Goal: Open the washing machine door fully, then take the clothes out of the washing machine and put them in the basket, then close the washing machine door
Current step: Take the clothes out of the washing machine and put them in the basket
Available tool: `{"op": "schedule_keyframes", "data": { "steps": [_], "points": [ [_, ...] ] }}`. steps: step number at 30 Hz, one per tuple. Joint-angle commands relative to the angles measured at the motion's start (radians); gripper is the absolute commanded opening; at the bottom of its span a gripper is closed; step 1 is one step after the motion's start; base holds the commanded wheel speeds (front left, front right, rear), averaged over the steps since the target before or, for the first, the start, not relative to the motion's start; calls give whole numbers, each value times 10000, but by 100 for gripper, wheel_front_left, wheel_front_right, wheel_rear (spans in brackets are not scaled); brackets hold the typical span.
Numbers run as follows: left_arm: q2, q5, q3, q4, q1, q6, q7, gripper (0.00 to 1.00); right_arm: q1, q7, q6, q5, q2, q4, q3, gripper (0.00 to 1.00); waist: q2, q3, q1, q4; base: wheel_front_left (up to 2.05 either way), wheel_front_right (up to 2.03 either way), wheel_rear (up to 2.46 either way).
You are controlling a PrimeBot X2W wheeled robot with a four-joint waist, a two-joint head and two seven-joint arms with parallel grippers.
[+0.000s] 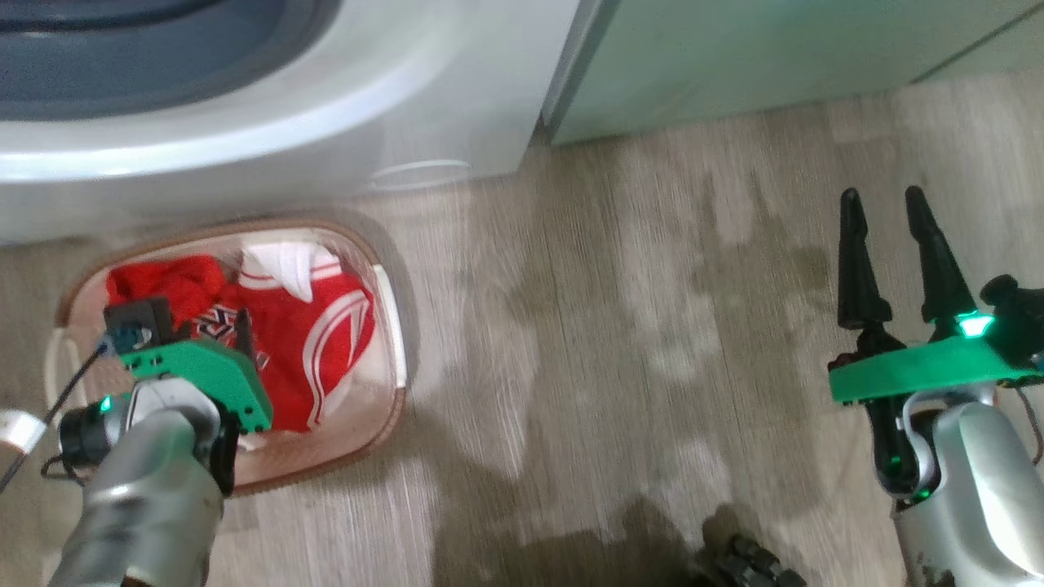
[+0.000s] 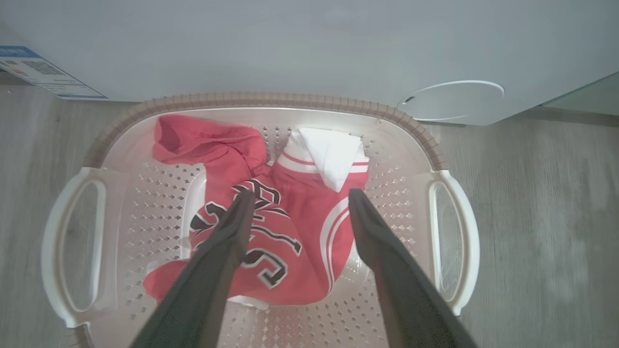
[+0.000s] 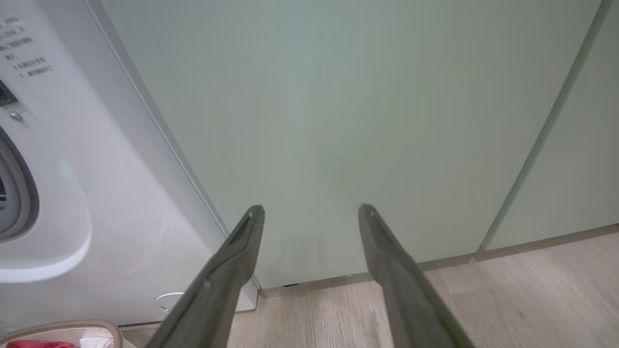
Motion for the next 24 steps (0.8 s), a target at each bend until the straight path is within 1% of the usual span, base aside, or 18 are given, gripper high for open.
{"op": "schedule_keyframes", "data": {
  "steps": [1,4,11,14,21,24],
  "points": [
    [329,7,174,-84,259,-25,-158,100,292,-92,-7,-32,-144,-202,195,100,0,-459,-1,156,0,0,0],
    [373,118,146,-387,484,-174,-284,100,462,-92,-7,-8,-148,-95,247,100,0,-1056,-1,297,0,0,0],
    [633,719,851,-2823,1654,-260,-301,100,964,-92,-7,29,-111,108,347,100,0,-2486,-1,557,0,0,0],
    [667,1160,1282,-3788,2231,-138,-302,100,1202,-92,-7,55,-80,176,352,100,0,-3057,-1,630,0,0,0],
    [476,1993,2234,-5570,3551,-143,-303,100,1832,-92,-7,42,-24,290,402,100,0,-4198,-1,761,0,0,0],
    [250,2187,2652,-6240,4285,-278,-303,100,2175,-92,-7,-6,-5,320,433,100,0,-4709,-1,812,0,0,0]
  ]
}}
